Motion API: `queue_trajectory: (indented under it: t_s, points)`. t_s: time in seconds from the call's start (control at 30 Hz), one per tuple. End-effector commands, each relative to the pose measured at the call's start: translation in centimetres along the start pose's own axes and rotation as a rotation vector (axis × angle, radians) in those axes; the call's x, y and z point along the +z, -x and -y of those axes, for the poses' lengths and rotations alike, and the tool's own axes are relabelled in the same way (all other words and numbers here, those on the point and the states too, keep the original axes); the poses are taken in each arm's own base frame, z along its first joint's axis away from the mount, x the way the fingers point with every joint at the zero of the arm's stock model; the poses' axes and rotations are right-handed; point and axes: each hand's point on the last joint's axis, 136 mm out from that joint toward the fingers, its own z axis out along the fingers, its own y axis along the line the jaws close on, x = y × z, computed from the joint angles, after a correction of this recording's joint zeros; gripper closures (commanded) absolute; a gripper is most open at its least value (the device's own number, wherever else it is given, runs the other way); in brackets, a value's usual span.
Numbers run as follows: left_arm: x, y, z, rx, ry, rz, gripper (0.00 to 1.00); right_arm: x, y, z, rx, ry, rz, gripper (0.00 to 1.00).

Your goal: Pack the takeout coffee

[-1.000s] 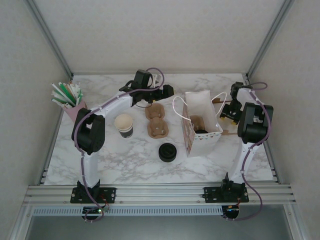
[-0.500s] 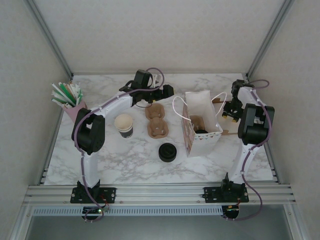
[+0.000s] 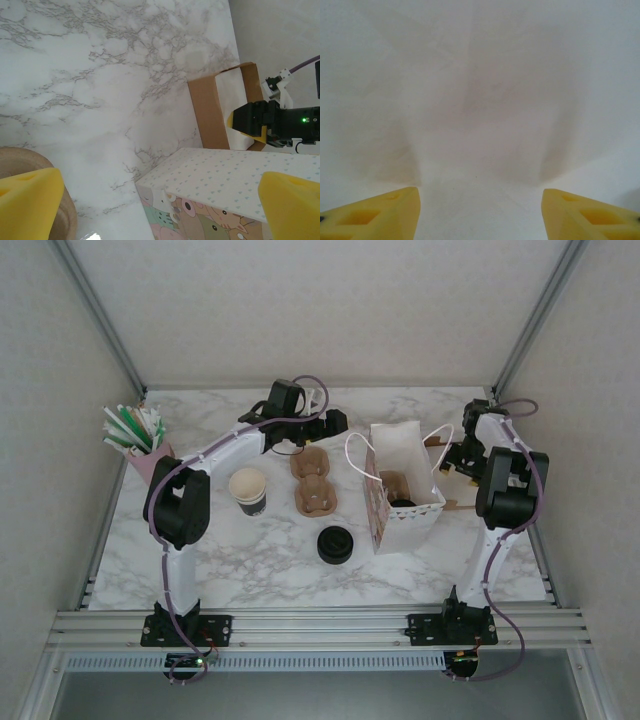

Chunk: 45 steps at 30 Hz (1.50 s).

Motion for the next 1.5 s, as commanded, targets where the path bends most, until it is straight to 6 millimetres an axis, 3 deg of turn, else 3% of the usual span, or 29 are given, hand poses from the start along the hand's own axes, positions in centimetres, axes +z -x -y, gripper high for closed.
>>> queue_trajectory:
  t_s: [0.0, 0.23, 0.8, 1.07, 1.47]
  points:
    - [-0.3, 0.4, 0.7, 0.007, -0.026, 0.005, 0.00, 1.3, -0.2, -0.4, -0.010, -0.003, -0.030, 0.37]
    - [-0.3, 0.3, 0.7, 0.008, -0.026, 0.004, 0.00, 2.0, -0.4, -0.5, -0.011, 0.001, -0.048, 0.48]
    - [-0.5, 0.3, 0.8, 0.009, -0.026, 0.006, 0.00, -2.5, 0.5, -0.4, -0.008, 0.018, 0.045, 0.79]
    - [-0.8, 0.3, 0.9, 0.011, -0.022, 0.009, 0.00, -3.3, 0.5, -0.2, -0.006, 0.019, 0.061, 0.85]
    - [-3.1, 1.1, 2.4, 0.028, -0.026, 0.072, 0.00, -8.5, 1.2, 0.9, 0.027, 0.013, 0.200, 0.99]
